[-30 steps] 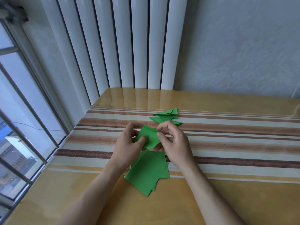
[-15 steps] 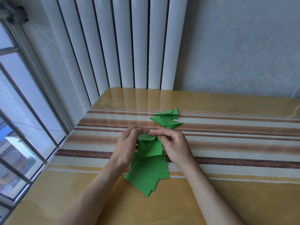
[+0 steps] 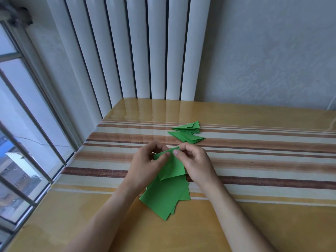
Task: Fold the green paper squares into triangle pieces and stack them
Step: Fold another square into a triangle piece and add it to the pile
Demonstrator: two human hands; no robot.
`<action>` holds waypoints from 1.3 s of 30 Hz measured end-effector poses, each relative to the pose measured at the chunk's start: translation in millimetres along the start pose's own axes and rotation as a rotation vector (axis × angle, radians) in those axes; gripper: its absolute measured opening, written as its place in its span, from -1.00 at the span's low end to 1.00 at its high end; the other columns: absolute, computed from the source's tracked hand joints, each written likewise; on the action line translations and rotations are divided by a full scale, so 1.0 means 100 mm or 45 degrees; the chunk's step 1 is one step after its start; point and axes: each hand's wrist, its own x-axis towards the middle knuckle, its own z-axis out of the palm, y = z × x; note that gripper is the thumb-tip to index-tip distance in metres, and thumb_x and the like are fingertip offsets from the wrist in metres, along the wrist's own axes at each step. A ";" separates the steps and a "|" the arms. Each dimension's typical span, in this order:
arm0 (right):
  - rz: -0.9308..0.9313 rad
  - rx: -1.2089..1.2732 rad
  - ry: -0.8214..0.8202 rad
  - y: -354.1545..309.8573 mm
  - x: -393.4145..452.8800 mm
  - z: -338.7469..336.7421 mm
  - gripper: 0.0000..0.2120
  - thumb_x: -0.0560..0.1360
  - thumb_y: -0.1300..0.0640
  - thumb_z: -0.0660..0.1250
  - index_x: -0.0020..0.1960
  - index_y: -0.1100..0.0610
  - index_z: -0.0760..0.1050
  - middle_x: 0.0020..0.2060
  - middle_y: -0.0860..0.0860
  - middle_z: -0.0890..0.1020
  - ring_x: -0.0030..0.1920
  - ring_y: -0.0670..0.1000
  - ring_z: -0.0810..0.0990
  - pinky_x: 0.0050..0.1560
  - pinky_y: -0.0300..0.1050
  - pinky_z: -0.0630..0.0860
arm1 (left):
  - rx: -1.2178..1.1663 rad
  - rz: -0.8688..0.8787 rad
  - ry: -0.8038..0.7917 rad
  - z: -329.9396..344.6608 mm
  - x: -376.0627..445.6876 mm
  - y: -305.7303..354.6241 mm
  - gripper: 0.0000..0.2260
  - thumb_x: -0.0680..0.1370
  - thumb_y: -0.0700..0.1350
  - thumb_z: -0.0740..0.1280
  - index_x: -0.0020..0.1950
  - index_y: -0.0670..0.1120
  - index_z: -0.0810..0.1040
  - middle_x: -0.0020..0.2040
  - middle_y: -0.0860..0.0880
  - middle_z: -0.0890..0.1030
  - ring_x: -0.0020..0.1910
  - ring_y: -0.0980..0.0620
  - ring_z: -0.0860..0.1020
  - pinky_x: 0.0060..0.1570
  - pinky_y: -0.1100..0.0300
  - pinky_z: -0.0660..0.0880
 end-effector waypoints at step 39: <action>0.174 0.309 -0.052 -0.01 0.00 0.01 -0.84 0.64 0.07 0.41 0.04 0.17 0.67 -0.08 0.14 0.75 -0.10 0.10 0.69 -0.01 0.10 0.61 | -0.252 -0.080 0.103 -0.04 -0.01 0.02 -0.89 0.54 -0.21 0.50 0.05 -0.18 0.69 -0.13 -0.16 0.75 -0.10 -0.17 0.74 -0.11 0.05 0.69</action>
